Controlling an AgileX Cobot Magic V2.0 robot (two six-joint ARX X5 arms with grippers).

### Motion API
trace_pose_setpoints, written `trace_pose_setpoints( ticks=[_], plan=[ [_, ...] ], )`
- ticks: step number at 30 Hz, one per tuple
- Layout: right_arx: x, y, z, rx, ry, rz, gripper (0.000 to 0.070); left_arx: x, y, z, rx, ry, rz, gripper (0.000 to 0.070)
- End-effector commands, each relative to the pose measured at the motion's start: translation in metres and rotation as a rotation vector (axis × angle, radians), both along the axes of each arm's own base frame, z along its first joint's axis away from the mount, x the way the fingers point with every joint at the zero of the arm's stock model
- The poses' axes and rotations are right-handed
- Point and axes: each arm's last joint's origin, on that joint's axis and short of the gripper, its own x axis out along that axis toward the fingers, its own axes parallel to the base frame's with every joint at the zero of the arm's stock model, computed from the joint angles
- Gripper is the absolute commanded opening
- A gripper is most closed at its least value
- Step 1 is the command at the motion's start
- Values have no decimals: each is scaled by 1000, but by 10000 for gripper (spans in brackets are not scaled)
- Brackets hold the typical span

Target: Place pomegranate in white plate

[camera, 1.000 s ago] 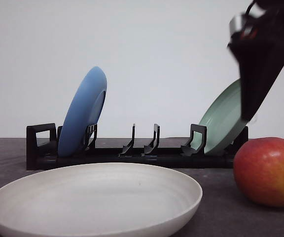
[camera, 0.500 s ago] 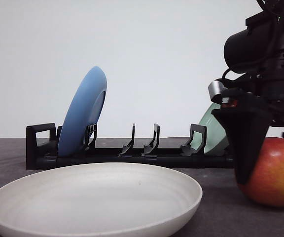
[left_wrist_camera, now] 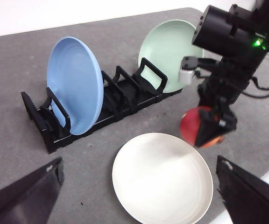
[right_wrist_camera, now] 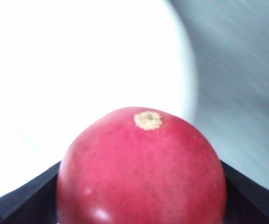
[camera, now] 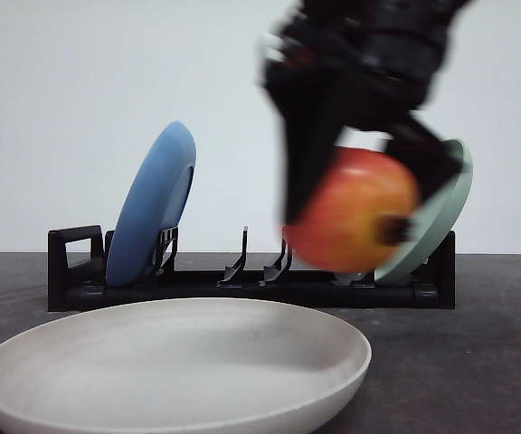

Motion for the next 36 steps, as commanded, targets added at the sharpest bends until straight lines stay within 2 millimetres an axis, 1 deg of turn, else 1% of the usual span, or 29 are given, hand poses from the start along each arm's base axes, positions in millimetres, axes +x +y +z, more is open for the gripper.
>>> trace_pose_setpoints(
  ticks=[1, 4, 7, 9, 12, 17, 19, 24, 26, 28, 29, 33, 36],
  plan=[
    [-4, 21, -4, 12, 3, 27, 358, 0, 0, 4, -22, -4, -4, 632],
    [-14, 47, -14, 43, -21, 73, 358, 0, 1, 4, -20, -3, -4, 632],
    [-20, 67, -26, 53, -50, 113, 358, -1, 2, 2, -11, 11, 4, 633],
    [-23, 77, -35, 41, -82, 130, 358, -1, 3, 0, -2, 27, 12, 632],
    [-25, 86, -45, 20, -103, 144, 358, -1, 4, -3, 13, 50, 25, 632],
    [-26, 89, -54, -3, -84, 150, 361, -2, 6, -6, 28, 76, 42, 632],
    [-25, 89, -58, -11, -80, 153, 391, -2, 6, -7, 31, 81, 44, 632],
    [-24, 88, -60, -27, -68, 152, 503, -2, 6, -7, 23, 86, 49, 632],
    [-24, 88, -60, -26, -69, 153, 579, -2, 6, -7, 17, 90, 53, 632],
    [-24, 88, -60, -26, -70, 154, 681, -2, 6, -7, 15, 92, 54, 632],
    [-24, 88, -60, -26, -70, 154, 700, -2, 6, -7, 15, 93, 54, 632],
    [-24, 88, -59, -21, -66, 155, 700, -2, 6, -7, 12, 94, 56, 632],
    [-22, 86, -47, -16, -69, 150, 700, -2, 6, -7, 13, 94, 56, 633]
  ],
)
